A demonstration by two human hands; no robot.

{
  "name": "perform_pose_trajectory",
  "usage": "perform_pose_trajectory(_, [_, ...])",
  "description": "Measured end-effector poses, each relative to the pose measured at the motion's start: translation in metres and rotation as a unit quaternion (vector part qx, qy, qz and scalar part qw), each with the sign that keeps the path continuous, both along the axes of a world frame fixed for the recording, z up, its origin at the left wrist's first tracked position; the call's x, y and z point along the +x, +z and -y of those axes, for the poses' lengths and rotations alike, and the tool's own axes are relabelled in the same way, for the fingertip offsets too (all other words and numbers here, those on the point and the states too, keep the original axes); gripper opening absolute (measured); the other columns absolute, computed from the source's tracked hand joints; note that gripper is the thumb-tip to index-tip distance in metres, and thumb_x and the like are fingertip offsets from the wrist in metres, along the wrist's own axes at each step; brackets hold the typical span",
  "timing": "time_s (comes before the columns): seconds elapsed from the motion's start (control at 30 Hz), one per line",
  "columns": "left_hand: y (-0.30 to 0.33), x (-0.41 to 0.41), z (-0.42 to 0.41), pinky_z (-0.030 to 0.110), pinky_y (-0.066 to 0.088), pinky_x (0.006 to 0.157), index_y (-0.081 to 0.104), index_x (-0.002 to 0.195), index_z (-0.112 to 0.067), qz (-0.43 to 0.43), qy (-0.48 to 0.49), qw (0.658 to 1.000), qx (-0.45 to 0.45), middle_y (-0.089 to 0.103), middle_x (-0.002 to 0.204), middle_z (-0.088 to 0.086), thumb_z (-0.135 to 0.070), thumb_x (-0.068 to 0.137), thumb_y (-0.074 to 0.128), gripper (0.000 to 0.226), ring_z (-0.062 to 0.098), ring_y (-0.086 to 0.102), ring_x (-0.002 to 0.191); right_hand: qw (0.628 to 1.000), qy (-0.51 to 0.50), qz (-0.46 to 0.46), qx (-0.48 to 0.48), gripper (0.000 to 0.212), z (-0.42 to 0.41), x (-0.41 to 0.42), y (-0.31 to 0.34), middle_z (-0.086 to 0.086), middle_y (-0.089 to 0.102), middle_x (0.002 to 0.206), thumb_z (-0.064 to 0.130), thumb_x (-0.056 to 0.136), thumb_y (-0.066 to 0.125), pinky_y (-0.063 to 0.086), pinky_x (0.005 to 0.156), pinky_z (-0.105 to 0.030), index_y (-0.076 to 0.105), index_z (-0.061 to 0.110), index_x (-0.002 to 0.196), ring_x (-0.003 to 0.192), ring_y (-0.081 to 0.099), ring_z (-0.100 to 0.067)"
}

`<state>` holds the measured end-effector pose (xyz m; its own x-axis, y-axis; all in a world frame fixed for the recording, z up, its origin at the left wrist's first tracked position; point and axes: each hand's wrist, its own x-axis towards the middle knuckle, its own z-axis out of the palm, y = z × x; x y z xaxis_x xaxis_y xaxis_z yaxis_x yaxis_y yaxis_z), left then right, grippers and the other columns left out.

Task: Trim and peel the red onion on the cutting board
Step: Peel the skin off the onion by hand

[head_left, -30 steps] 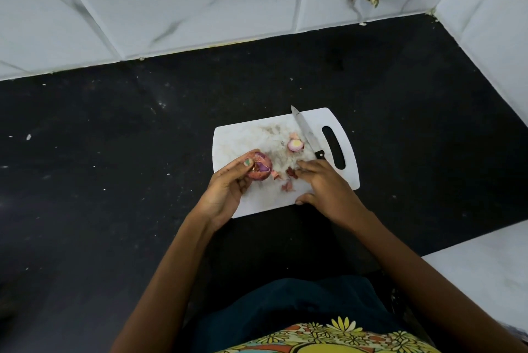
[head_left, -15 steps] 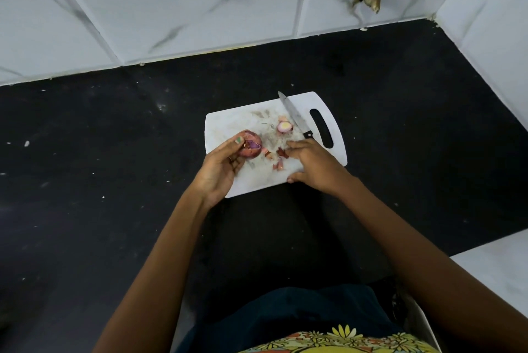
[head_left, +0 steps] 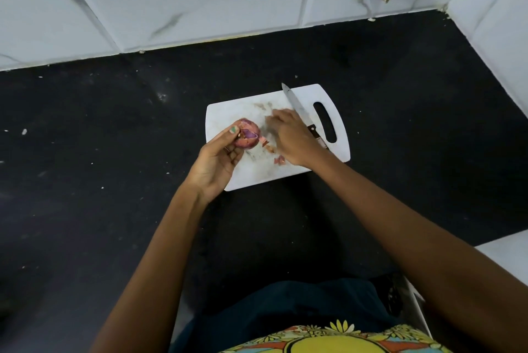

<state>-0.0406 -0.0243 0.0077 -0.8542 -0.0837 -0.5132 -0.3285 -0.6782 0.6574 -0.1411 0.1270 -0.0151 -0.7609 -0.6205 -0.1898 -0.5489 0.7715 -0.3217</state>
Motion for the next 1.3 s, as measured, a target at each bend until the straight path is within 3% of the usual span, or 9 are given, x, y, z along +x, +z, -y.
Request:
perform_pose_trajectory(0.2, [-0.005, 0.006, -0.001, 0.018, 0.050, 0.082, 0.066, 0.100, -0.012, -0.005, 0.011, 1.000, 0.013, 0.071, 0.083, -0.001, -0.022, 0.079, 0.060, 0.023, 0.007, 0.064, 0.079, 0.997, 0.047, -0.065, -0.019, 0.047, -0.019, 0.050, -0.007, -0.018, 0.049, 0.139, -0.006, 0.086, 0.044, 0.028, 0.114, -0.041, 0.050, -0.002, 0.132, 0.133, 0.038, -0.036])
perform_pose_trajectory(0.43, [-0.008, 0.010, -0.009, 0.022, 0.045, 0.088, 0.066, 0.099, -0.014, 0.029, -0.003, 0.999, 0.022, 0.069, 0.082, -0.002, -0.020, 0.087, 0.057, 0.015, 0.008, 0.060, 0.082, 0.989, 0.096, -0.107, -0.021, 0.046, -0.057, 0.104, -0.014, -0.014, 0.064, 0.123, 0.011, 0.081, 0.038, 0.046, 0.101, -0.039, 0.066, 0.000, 0.116, 0.118, 0.057, -0.032])
perform_pose_trajectory(0.53, [-0.006, 0.013, -0.013, 0.024, 0.044, 0.089, 0.065, 0.099, -0.016, 0.036, -0.014, 0.999, 0.012, 0.070, 0.083, -0.003, -0.021, 0.087, 0.057, 0.015, 0.008, 0.061, 0.082, 0.989, 0.100, -0.094, -0.049, 0.040, -0.066, 0.114, -0.010, -0.011, 0.069, 0.113, 0.012, 0.081, 0.041, 0.056, 0.086, -0.039, 0.071, 0.003, 0.107, 0.107, 0.063, -0.028])
perform_pose_trajectory(0.6, [-0.005, 0.015, -0.015, 0.023, 0.046, 0.086, 0.065, 0.100, -0.016, 0.037, -0.022, 0.999, 0.008, 0.070, 0.082, -0.003, -0.021, 0.087, 0.058, 0.016, 0.007, 0.061, 0.081, 0.990, 0.071, -0.074, -0.097, 0.032, -0.072, 0.117, -0.006, -0.008, 0.071, 0.104, 0.009, 0.080, 0.049, 0.056, 0.077, -0.037, 0.072, 0.006, 0.103, 0.097, 0.064, -0.025])
perform_pose_trajectory(0.73, [-0.003, 0.018, -0.018, 0.018, 0.052, 0.078, 0.064, 0.105, -0.012, 0.021, -0.036, 0.999, 0.002, 0.071, 0.082, -0.003, -0.019, 0.090, 0.056, 0.019, 0.006, 0.064, 0.080, 0.961, -0.111, -0.013, -0.253, 0.023, -0.074, 0.108, 0.010, -0.006, 0.070, 0.094, 0.000, 0.085, 0.053, 0.053, 0.080, -0.035, 0.071, 0.005, 0.098, 0.090, 0.063, -0.019])
perform_pose_trajectory(0.87, [-0.003, 0.024, -0.023, 0.019, 0.054, 0.079, 0.058, 0.123, -0.002, -0.004, -0.077, 0.997, 0.005, 0.072, 0.096, 0.005, -0.028, 0.064, 0.081, 0.069, 0.010, 0.067, 0.088, 0.894, -0.263, 0.082, -0.352, 0.021, -0.067, 0.090, 0.039, 0.004, 0.068, 0.093, -0.001, 0.088, 0.056, 0.055, 0.084, -0.027, 0.071, 0.009, 0.099, 0.090, 0.066, -0.010])
perform_pose_trajectory(0.97, [-0.005, 0.028, -0.027, 0.021, 0.054, 0.085, 0.061, 0.123, -0.007, -0.024, -0.117, 0.993, 0.017, 0.070, 0.109, 0.008, -0.034, 0.051, 0.091, 0.082, 0.014, 0.067, 0.096, 0.866, -0.273, 0.158, -0.387, 0.015, -0.065, 0.084, 0.061, 0.008, 0.068, 0.093, 0.008, 0.090, 0.060, 0.058, 0.078, -0.032, 0.071, 0.013, 0.099, 0.089, 0.068, -0.017])
perform_pose_trajectory(1.13, [0.000, 0.033, -0.038, 0.022, 0.053, 0.085, 0.060, 0.125, -0.011, -0.054, -0.153, 0.985, 0.061, 0.069, 0.113, 0.007, -0.031, 0.059, 0.088, 0.075, 0.015, 0.067, 0.100, 0.860, -0.238, 0.240, -0.383, 0.023, -0.064, 0.093, 0.078, -0.006, 0.071, 0.094, 0.024, 0.081, 0.074, 0.058, 0.070, -0.053, 0.069, 0.013, 0.100, 0.082, 0.069, -0.034])
perform_pose_trajectory(1.3, [0.004, 0.038, -0.043, 0.021, 0.054, 0.082, 0.062, 0.123, -0.016, -0.058, -0.162, 0.982, 0.080, 0.069, 0.113, 0.006, -0.032, 0.056, 0.090, 0.074, 0.013, 0.067, 0.098, 0.837, -0.261, 0.258, -0.407, 0.017, -0.073, 0.100, 0.076, -0.010, 0.069, 0.087, -0.001, 0.078, 0.073, 0.061, 0.070, -0.043, 0.066, 0.005, 0.093, 0.077, 0.069, -0.032])
